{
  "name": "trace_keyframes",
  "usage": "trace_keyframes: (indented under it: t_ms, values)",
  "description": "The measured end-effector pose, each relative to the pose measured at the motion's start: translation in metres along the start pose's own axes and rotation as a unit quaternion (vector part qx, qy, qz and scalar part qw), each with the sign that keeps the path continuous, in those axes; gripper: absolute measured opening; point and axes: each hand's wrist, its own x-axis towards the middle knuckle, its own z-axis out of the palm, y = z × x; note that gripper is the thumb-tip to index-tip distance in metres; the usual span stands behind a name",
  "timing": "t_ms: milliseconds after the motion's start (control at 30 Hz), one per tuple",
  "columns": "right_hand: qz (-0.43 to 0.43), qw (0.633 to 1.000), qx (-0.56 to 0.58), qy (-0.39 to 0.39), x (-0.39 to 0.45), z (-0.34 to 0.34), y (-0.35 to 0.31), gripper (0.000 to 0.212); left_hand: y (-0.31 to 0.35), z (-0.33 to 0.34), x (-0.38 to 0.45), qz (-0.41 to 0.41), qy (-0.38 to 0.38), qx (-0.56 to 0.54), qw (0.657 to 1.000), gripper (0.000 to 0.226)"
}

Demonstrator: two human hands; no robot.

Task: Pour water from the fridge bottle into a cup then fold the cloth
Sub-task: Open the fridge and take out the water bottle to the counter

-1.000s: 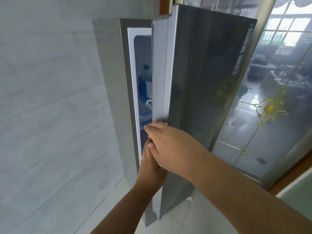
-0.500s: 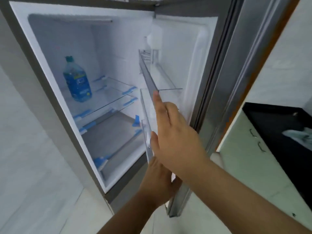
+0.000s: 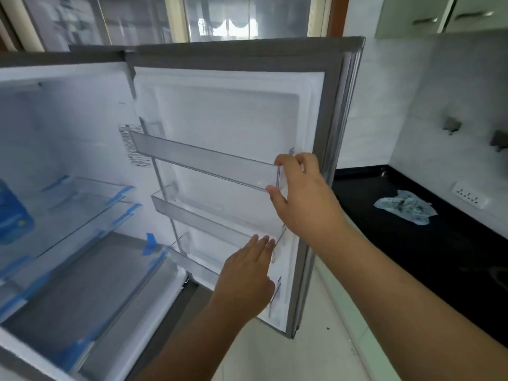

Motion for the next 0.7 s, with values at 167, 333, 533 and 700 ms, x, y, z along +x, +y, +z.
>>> trace_keyframes:
  t_ms: [167, 333, 533, 700]
  values:
    - [0.019, 1.0, 0.013, 0.002, 0.042, 0.005, 0.06, 0.051, 0.024, 0.014, 0.075, -0.005, -0.036, -0.001, 0.999, 0.087]
    - [0.023, 0.999, 0.024, -0.01, 0.078, 0.014, 0.104, 0.049, 0.043, 0.025, 0.134, -0.029, -0.031, 0.007, 0.999, 0.082]
    - [0.031, 0.999, -0.02, -0.028, 0.097, 0.011, 0.124, 0.061, 0.046, 0.023, 0.167, -0.046, -0.049, -0.017, 0.998, 0.08]
    - [0.044, 0.998, -0.037, 0.02, 0.09, 0.022, 0.1, 0.069, 0.028, -0.003, 0.164, -0.065, 0.004, -0.055, 0.996, 0.063]
